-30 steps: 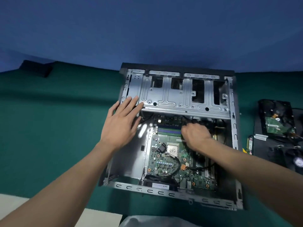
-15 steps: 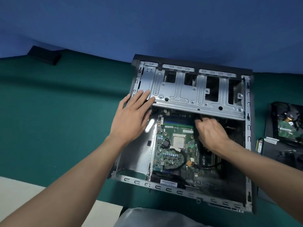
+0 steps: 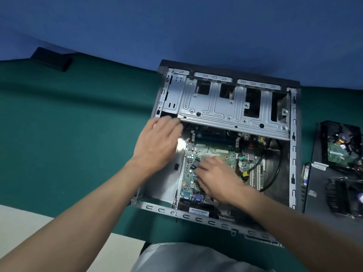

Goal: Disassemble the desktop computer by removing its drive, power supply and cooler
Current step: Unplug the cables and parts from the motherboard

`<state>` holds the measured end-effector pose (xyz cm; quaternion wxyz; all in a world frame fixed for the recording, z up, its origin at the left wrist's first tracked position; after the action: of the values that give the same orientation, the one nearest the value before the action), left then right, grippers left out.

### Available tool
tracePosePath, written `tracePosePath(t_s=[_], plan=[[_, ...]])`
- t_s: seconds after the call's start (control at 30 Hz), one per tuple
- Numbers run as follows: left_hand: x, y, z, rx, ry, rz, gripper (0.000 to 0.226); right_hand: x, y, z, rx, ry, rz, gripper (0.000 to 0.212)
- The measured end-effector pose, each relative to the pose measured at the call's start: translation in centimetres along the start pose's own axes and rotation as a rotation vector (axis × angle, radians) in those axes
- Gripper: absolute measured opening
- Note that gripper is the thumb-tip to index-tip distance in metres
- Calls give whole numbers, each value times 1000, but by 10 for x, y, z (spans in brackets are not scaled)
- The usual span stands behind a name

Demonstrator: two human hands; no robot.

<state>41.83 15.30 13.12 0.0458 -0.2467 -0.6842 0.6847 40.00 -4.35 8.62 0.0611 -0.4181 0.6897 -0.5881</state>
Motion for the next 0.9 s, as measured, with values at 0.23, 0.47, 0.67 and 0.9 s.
tracePosePath(t_s=[0.23, 0.47, 0.67, 0.9], plan=[[29, 15, 57, 283, -402, -910, 8, -4, 12, -17, 151, -5, -185, 18], [40, 55, 65, 254, -391, -1253, 39, -2, 10, -24, 63, 36, -267, 15], [44, 66, 67, 94, -281, -1297, 32, -1, 11, -23, -140, 150, -393, 16], [40, 65, 71, 65, -280, -1275, 32, 2, 0, -25, -82, 174, -206, 15]])
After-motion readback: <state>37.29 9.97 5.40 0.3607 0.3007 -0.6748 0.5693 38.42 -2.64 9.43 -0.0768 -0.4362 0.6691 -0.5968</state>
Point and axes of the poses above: each hand's wrist, its own x-axis away from the middle knuckle, its own y-axis out of the palm, z = x × y, the point moved 1 cm from there along -x, towards the middle knuckle, and after that the axes turned 4 degrees about y, right-handed, at the moved point
